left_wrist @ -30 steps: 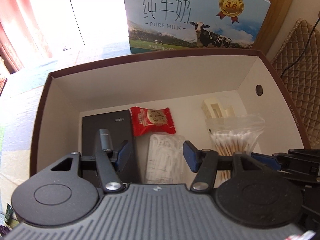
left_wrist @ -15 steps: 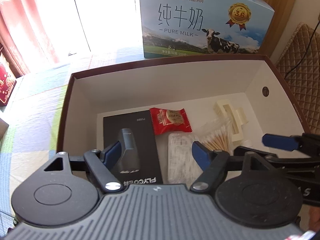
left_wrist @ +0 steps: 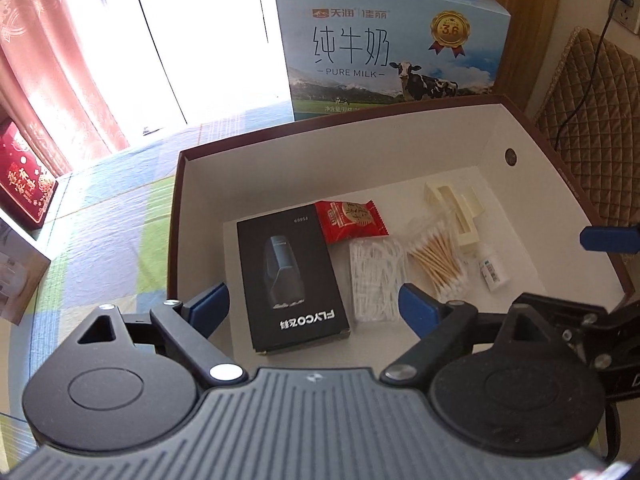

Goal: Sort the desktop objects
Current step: 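Withdraw both open tools from the brown box back over the table items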

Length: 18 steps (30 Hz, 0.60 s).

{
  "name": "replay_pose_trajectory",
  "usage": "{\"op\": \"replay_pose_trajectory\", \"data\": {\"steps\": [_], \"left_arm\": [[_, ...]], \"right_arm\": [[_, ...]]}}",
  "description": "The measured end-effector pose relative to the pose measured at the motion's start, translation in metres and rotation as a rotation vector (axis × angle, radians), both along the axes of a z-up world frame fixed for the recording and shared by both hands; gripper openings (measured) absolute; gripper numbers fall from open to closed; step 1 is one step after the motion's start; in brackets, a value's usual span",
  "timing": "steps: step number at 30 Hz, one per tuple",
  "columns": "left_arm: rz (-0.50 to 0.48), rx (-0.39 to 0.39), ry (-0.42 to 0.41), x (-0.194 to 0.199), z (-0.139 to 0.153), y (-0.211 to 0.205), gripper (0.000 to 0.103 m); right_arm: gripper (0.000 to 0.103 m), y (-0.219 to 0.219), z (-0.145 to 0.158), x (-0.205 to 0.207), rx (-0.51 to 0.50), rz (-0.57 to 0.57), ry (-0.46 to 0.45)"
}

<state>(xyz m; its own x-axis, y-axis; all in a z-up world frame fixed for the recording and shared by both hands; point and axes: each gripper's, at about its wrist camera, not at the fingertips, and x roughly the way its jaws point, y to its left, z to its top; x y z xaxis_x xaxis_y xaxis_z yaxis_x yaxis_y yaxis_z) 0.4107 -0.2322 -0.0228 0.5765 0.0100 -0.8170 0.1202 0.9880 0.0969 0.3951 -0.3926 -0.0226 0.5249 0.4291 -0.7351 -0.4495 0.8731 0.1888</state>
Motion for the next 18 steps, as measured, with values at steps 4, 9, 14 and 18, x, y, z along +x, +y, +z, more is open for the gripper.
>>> {"op": "replay_pose_trajectory", "data": {"steps": [4,9,14,18], "left_arm": [[0.004,0.001,0.003,-0.014,0.004,0.003,0.094],[0.007,0.000,-0.006,-0.033,0.010,0.007,0.094],[0.015,0.000,-0.012,-0.052,0.014,0.011,0.095],[0.038,-0.008,-0.015,-0.073,0.015,0.017,0.095]], "right_arm": [[0.101,-0.002,0.007,-0.013,-0.007,-0.006,-0.017],[0.101,-0.003,0.013,-0.028,-0.003,-0.014,-0.025],[0.101,-0.005,0.020,-0.041,0.009,-0.017,-0.029],[0.101,-0.005,0.024,-0.055,0.022,-0.025,-0.026]]}}
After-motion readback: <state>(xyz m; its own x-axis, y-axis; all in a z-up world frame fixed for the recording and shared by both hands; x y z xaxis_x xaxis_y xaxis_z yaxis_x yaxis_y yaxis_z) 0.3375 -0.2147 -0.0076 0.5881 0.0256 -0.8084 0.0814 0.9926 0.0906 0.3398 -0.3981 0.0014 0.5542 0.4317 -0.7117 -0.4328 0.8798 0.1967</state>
